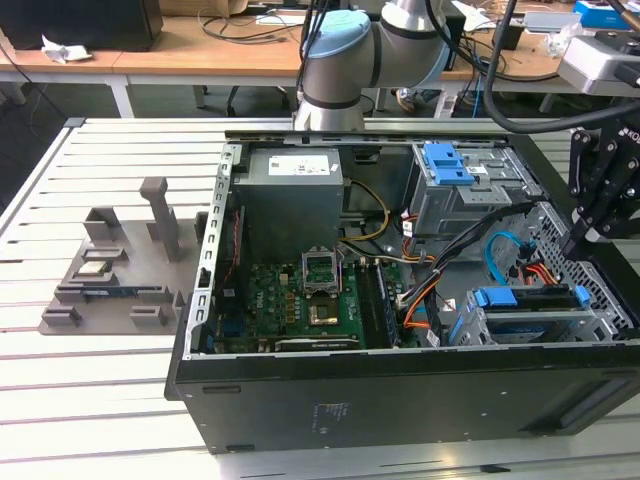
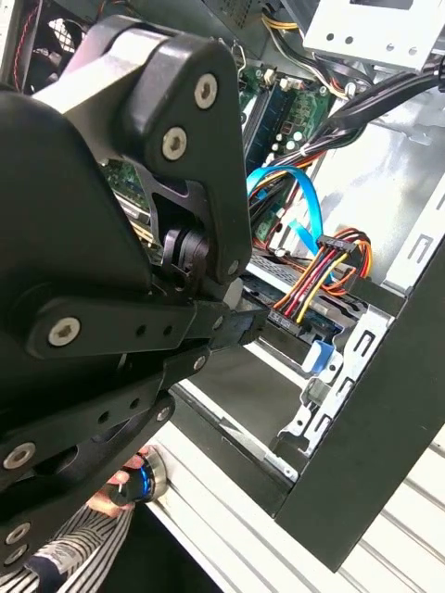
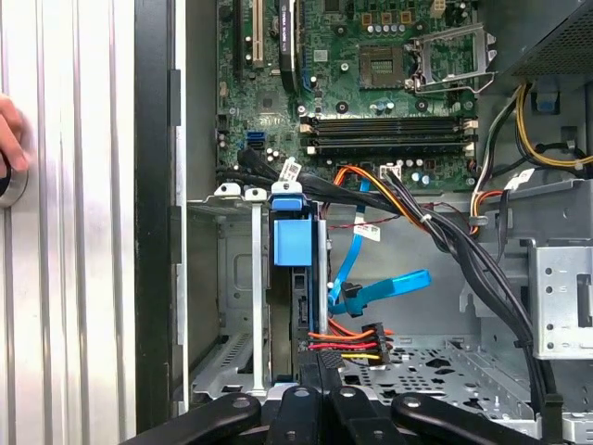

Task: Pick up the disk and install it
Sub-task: 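Insert the second disk wire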

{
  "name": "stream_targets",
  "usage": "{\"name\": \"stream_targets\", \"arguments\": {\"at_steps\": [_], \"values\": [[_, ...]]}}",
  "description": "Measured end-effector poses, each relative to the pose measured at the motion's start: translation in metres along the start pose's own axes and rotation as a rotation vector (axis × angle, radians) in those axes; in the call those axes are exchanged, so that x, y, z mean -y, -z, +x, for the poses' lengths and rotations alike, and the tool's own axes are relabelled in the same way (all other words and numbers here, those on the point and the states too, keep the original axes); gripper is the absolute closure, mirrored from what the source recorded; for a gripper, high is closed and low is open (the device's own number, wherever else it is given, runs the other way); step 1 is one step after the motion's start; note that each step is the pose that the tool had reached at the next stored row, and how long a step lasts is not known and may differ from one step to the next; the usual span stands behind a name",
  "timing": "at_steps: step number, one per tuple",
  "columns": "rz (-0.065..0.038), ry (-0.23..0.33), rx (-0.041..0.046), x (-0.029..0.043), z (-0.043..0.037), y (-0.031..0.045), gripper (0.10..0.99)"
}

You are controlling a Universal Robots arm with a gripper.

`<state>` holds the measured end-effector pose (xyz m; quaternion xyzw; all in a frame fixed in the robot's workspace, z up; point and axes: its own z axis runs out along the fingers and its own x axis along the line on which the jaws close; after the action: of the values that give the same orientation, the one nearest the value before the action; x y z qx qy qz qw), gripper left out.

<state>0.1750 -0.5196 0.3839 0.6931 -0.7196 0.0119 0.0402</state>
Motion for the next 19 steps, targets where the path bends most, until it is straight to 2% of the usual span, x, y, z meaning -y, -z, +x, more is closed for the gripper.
{"name": "stream_targets", "arguments": {"at_steps": [3, 4, 5, 7, 9, 10, 12, 13, 16, 19], "values": [[0.000, 0.000, 0.0001, 0.0000, 0.0000, 0.0001, 0.973], [0.000, 0.000, 0.0000, 0.0000, 0.0000, 0.0002, 0.851], [0.000, 0.000, 0.0000, 0.0000, 0.0000, 0.0002, 0.851], [0.000, 0.000, 0.0000, 0.0000, 0.0000, 0.0002, 0.725], [0.000, 0.000, -0.0005, -0.0001, -0.0005, 0.0006, 0.725], [0.000, 0.000, -0.0001, -0.0035, -0.0027, -0.0007, 0.725], [0.000, 0.004, -0.0001, -0.0161, -0.0119, -0.0044, 0.725], [0.001, 0.012, -0.0004, -0.0193, -0.0127, -0.0057, 0.725], [0.004, 0.059, -0.0015, -0.0240, -0.0129, -0.0090, 0.725], [0.006, 0.079, 0.0029, -0.0293, -0.0127, -0.0098, 0.725]]}}
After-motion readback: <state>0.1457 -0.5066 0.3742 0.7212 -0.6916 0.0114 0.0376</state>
